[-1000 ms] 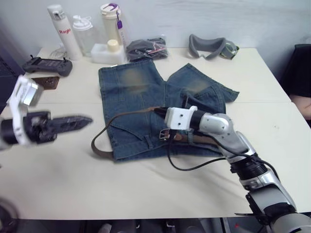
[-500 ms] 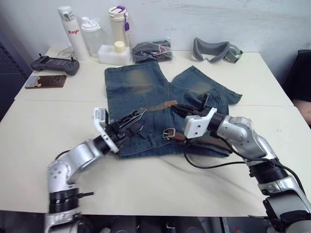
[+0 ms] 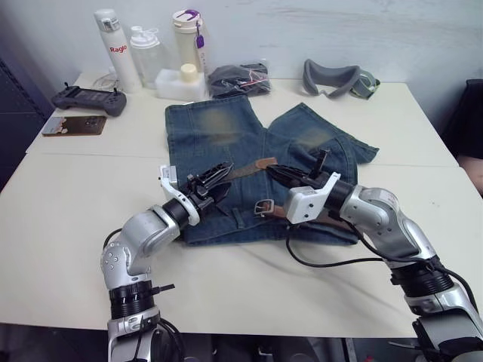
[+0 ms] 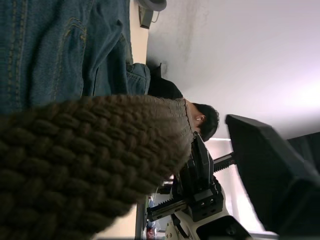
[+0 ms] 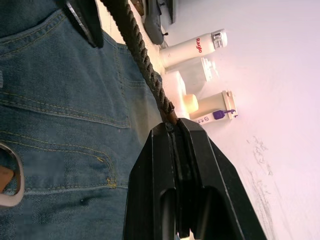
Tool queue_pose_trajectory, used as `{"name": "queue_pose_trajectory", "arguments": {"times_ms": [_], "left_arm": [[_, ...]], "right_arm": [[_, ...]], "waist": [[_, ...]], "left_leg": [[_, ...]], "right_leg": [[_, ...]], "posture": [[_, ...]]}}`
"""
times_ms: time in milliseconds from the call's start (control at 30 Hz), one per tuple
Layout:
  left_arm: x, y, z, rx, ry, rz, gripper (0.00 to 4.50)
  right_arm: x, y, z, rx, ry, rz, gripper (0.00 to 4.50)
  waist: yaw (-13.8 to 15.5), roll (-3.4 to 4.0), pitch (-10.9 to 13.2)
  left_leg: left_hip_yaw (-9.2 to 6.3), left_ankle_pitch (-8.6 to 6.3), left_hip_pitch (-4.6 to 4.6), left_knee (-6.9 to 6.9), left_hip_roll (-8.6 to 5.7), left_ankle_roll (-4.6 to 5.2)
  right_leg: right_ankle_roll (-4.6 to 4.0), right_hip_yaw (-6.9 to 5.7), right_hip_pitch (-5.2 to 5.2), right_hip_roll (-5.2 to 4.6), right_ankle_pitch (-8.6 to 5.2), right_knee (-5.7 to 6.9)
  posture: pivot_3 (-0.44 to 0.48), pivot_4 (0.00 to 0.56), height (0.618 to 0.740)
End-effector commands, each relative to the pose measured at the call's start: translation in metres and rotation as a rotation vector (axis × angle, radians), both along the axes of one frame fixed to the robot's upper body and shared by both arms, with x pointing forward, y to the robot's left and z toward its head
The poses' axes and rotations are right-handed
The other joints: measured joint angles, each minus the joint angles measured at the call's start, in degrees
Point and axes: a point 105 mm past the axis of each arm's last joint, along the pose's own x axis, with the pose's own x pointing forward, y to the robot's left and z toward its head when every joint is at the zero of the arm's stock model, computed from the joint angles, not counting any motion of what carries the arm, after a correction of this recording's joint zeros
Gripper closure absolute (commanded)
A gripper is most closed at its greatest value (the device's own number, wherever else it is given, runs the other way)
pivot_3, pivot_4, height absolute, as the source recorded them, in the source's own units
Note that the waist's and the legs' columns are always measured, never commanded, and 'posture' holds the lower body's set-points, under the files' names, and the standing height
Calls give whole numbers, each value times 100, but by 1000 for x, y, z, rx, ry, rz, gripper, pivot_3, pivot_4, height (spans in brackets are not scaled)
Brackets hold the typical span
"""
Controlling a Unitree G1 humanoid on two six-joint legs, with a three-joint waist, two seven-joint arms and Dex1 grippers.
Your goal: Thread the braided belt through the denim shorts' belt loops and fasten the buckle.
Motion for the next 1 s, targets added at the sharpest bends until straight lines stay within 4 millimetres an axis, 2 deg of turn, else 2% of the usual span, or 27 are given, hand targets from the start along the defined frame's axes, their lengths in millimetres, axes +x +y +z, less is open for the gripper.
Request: {"name": "queue_pose_trajectory", "arguments": {"times_ms": [33,100,133,267,367,400,433,533,600,700,800,1000], "left_arm": [[1,-3,6,-13,-19,-24,3158],[6,-3,9,-30,-13,-22,4120],[9,-5,11,-36,-9,-23,4452],[11,-6,12,-22,-16,-44,4452],[12,2,10,13,-20,-45,4500],[12,6,8,26,-18,-42,4500],[12,12,6,55,-19,-44,4500],[3,30,-4,152,-31,-65,4500],[-6,43,-15,201,-19,-66,4500],[-21,58,-30,248,8,-54,4500],[-36,64,-41,266,23,-34,4500],[-46,59,-50,253,76,80,4500]], "right_arm": [[-6,-1,17,39,-57,6,4500],[-6,0,17,47,-53,5,4500],[-7,1,16,48,-48,4,4500],[-7,-2,12,61,9,-9,4500],[-9,-13,4,75,147,-19,3462],[-10,-18,1,60,176,-24,2906],[-12,-24,-1,63,244,-26,2611],[-18,-45,1,126,502,-28,1151],[-25,-53,3,144,666,-13,57],[-32,-55,8,161,840,-1,57],[-34,-52,11,140,933,6,57],[-25,-40,18,139,989,35,57]], "waist": [[35,0,0],[46,-2,1],[49,-2,1],[65,-2,1],[61,-3,2],[56,-2,2],[60,-2,2],[33,-1,4],[18,2,5],[6,3,6],[26,5,7],[29,8,8]], "left_leg": [[0,0,0,0,0,0],[0,0,0,1,0,-1],[0,1,-1,2,0,-1],[0,0,-2,0,-1,-1],[-1,0,-2,-7,-1,-1],[-1,0,-3,-8,-1,-1],[-1,0,-4,-9,-1,-1],[-2,0,-4,-11,0,-1],[-2,-2,-1,-15,0,-1],[-4,-8,1,-21,3,-2],[-11,-28,-1,-28,6,23],[-18,-46,-12,-26,5,28]], "right_leg": [[0,0,0,0,0,0],[0,0,0,0,0,0],[0,0,0,0,0,0],[0,0,1,-1,0,-5],[0,-1,0,1,-1,-10],[0,-1,-1,1,-1,-10],[0,-1,-2,1,-1,-11],[-1,-1,-2,1,-1,-11],[-1,0,-2,-2,-2,-10],[-10,0,-5,-4,-6,-10],[-19,-4,-11,-6,-11,-10],[-23,-9,-10,-16,-13,-35]], "posture": [[0,150,738],[0,150,738],[0,150,738],[0,150,738],[0,150,738],[0,150,738],[0,150,738],[0,150,738],[0,150,738],[0,150,738],[0,150,738],[0,150,738]]}}
